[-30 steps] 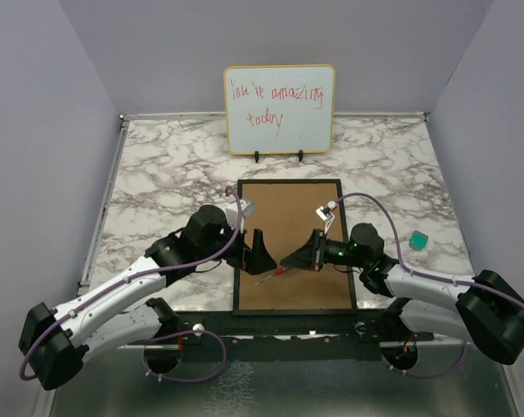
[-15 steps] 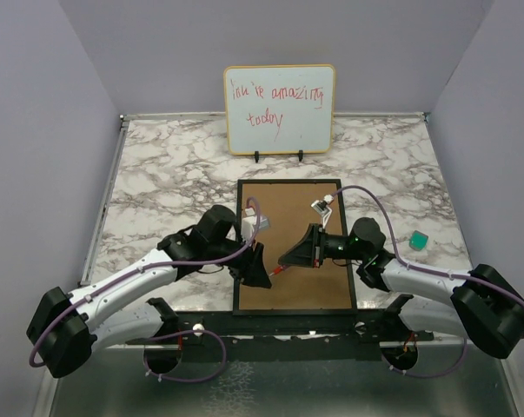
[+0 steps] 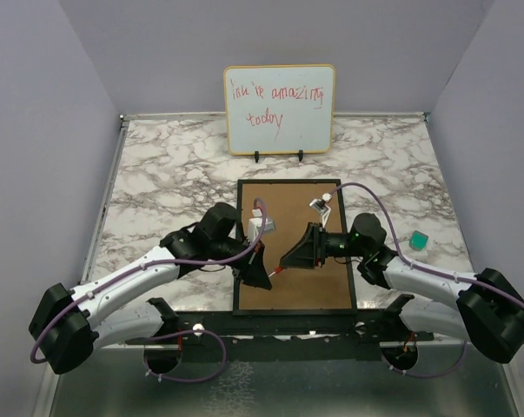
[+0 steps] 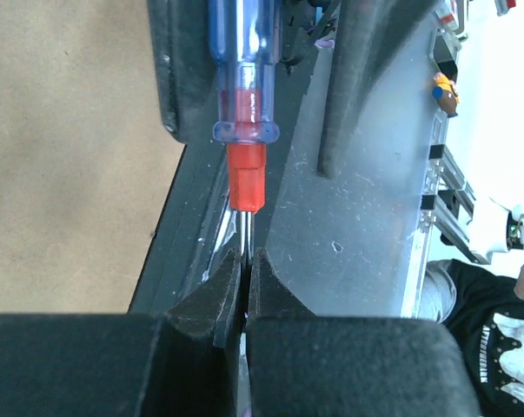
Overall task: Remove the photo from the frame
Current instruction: Adjust the screwdriver.
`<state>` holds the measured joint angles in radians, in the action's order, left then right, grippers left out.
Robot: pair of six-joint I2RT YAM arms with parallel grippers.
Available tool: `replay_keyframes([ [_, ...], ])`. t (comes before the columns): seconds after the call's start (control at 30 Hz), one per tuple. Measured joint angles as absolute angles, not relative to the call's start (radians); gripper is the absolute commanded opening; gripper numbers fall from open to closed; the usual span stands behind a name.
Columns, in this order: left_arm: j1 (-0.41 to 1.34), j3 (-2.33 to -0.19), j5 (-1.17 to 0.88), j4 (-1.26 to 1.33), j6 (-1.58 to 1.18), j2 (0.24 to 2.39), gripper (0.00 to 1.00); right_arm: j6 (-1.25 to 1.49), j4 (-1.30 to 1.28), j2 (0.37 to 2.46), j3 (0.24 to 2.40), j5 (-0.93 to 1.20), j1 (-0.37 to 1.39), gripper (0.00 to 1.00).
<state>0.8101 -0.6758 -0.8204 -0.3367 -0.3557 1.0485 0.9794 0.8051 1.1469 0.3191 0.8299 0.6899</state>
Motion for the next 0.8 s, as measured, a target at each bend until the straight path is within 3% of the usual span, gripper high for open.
replay_keyframes([
  [0.43, 0.807, -0.807, -0.868, -0.51, -0.253, 1.077, 0.0, 0.722, 0.391, 1.074, 0.53, 1.082, 0.682, 0.76],
  [0.8, 0.809, -0.887, -0.872, -0.647, -0.204, 1.047, 0.0, 0.714, 0.352, 1.053, 0.536, 1.22, 0.613, 0.82],
])
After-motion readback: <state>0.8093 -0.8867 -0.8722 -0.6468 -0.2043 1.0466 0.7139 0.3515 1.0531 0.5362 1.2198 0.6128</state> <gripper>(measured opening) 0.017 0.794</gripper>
